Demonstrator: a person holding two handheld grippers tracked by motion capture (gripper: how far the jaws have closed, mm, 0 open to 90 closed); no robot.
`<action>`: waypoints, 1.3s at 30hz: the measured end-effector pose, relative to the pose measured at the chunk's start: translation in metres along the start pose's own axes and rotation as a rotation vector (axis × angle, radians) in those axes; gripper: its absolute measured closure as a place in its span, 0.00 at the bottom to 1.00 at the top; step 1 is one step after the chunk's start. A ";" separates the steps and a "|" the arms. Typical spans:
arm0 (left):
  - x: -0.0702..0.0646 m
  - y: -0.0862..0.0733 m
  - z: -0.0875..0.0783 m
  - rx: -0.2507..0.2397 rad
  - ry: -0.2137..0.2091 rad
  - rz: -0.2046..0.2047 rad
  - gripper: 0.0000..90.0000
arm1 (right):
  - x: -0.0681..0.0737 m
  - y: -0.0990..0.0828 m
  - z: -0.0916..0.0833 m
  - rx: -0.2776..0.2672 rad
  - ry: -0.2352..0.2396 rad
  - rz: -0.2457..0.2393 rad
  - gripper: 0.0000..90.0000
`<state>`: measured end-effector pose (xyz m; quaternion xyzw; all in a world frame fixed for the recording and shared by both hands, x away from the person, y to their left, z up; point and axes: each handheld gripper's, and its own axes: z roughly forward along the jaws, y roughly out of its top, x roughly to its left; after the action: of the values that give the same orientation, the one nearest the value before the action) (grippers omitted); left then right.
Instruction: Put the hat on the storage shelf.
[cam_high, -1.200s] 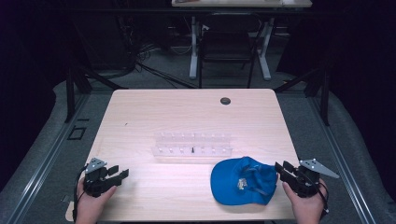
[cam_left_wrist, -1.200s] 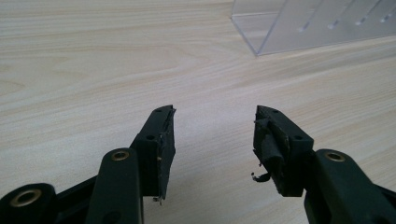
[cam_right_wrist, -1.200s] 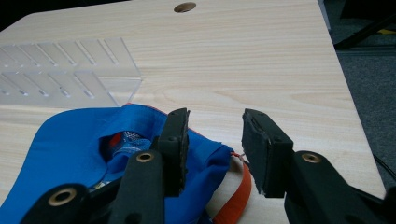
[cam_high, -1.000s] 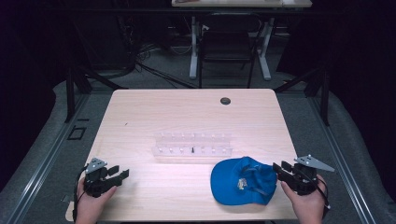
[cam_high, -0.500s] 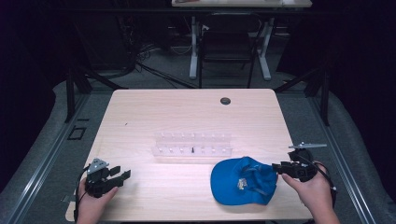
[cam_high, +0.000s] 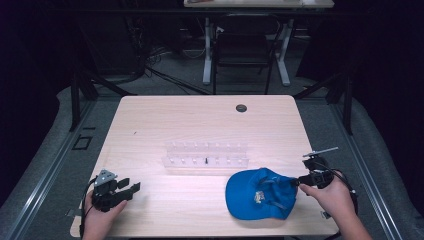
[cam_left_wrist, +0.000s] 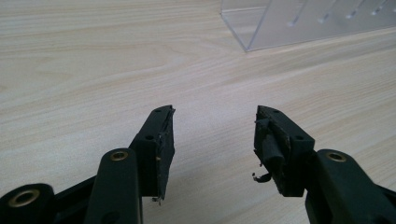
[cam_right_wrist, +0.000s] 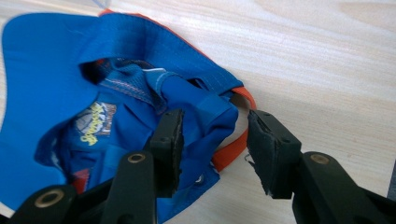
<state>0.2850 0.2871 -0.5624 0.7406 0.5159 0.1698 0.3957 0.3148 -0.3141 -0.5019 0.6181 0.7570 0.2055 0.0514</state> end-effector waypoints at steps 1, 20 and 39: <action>0.000 0.000 0.000 0.000 0.000 0.000 0.54 | 0.000 0.000 0.000 0.000 0.000 0.000 0.62; 0.000 0.000 0.002 0.004 0.002 0.004 0.54 | 0.002 0.007 0.022 0.100 0.039 -0.047 0.76; 0.000 0.000 0.003 0.005 0.001 0.000 0.54 | 0.003 0.014 0.004 0.130 0.065 -0.010 0.96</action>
<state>0.2867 0.2863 -0.5643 0.7415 0.5164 0.1690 0.3936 0.3282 -0.3085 -0.5003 0.6092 0.7732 0.1755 -0.0126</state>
